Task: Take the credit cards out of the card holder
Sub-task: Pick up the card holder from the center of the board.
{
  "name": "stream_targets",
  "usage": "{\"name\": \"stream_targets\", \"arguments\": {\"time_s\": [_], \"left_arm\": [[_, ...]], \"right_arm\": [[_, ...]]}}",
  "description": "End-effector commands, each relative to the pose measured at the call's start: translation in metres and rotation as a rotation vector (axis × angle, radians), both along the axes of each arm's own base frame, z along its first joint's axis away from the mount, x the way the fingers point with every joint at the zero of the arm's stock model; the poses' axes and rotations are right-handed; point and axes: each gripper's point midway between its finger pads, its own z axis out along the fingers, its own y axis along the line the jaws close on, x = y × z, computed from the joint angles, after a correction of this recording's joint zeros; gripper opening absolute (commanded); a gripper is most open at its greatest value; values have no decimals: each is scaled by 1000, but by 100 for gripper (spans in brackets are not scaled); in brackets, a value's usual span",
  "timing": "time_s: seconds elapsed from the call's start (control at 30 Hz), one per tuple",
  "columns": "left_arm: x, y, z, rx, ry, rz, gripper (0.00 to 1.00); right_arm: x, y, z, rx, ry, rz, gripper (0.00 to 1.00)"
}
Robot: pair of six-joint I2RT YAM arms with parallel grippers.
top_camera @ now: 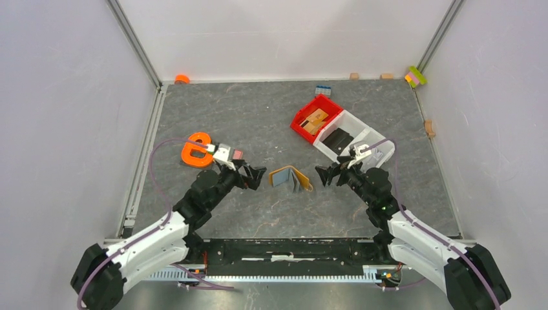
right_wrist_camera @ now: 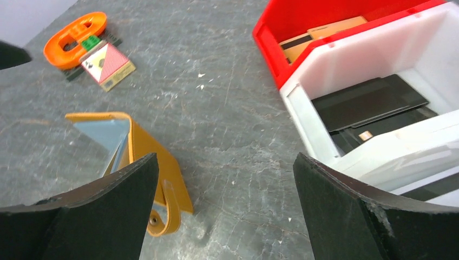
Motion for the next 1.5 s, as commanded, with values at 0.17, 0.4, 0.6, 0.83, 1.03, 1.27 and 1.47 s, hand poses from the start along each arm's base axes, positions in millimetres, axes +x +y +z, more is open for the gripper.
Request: {"name": "stream_targets", "arguments": {"time_s": [0.17, 0.4, 0.6, 0.83, 1.03, 1.27, 1.47], "left_arm": [[-8, -47, -8, 116, 22, -243, 100], [-14, -66, -16, 163, 46, -320, 100], [-11, -76, -28, 215, 99, -331, 100], [-5, -79, -38, 251, 143, -313, 100], [-5, -80, -36, 246, 145, -313, 100], [-5, -82, -39, 248, 159, -318, 100], [-7, -89, -43, 253, 174, -342, 100]], "right_arm": [[-20, 36, 11, -46, -92, 209, 98], [-26, 53, 11, -123, -107, 259, 94], [-28, 68, -1, -220, -80, 281, 85], [-28, 76, -12, -284, -57, 289, 79], [-24, 77, -17, -311, -48, 252, 76], [-25, 82, -17, -302, -55, 253, 81], [-20, 76, -16, -273, -66, 190, 79]]}}
